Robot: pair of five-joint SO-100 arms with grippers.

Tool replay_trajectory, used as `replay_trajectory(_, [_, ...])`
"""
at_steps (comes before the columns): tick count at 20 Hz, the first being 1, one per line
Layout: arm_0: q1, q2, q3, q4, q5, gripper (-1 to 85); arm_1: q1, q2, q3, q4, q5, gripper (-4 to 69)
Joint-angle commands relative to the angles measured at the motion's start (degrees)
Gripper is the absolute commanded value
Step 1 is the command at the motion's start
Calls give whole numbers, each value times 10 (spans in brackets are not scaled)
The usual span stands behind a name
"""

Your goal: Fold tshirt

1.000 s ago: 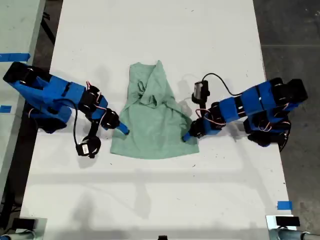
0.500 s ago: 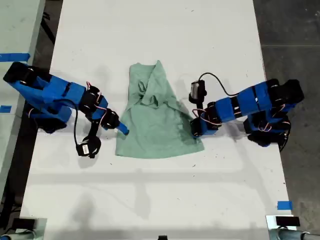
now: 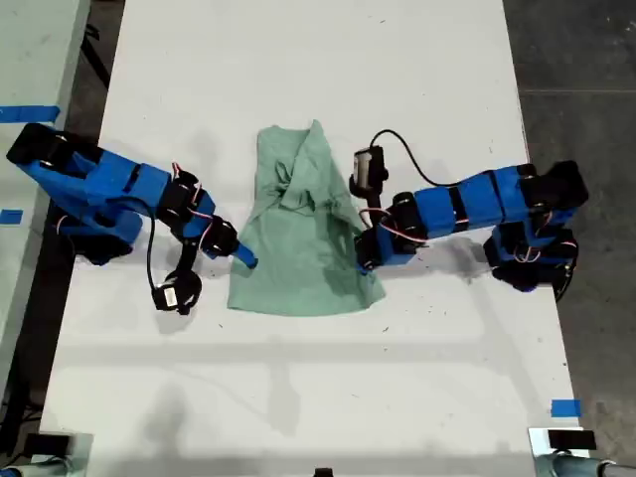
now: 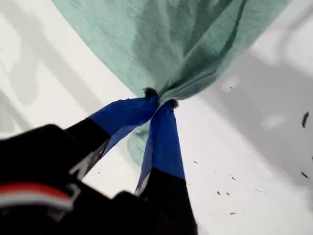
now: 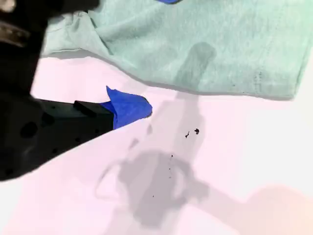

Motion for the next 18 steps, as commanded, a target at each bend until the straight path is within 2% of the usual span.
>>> replay_trajectory(1, [-1,4,-5,-6,1,280,-6,-81,-143,-9,-10,-18])
replay_trajectory(6, [-4,-2,-8,-11,1,279,15,-211,-195,-111,21,-21])
replay_trajectory(7, [-4,-2,-8,-11,1,279,17,-229,-195,-136,21,5])
replay_trajectory(8, [-4,-2,-8,-11,1,278,17,-243,-200,-155,24,83])
replay_trajectory(9, [-3,-2,-9,-11,1,278,15,-248,-211,-160,19,240])
replay_trajectory(10, [-2,-2,-11,-7,-1,278,13,-242,-221,-150,17,256])
replay_trajectory(12, [0,-1,-11,-4,-4,278,12,-203,-254,-78,5,257])
replay_trajectory(18, [-1,-10,-22,-1,-10,286,14,-37,-240,40,-2,211])
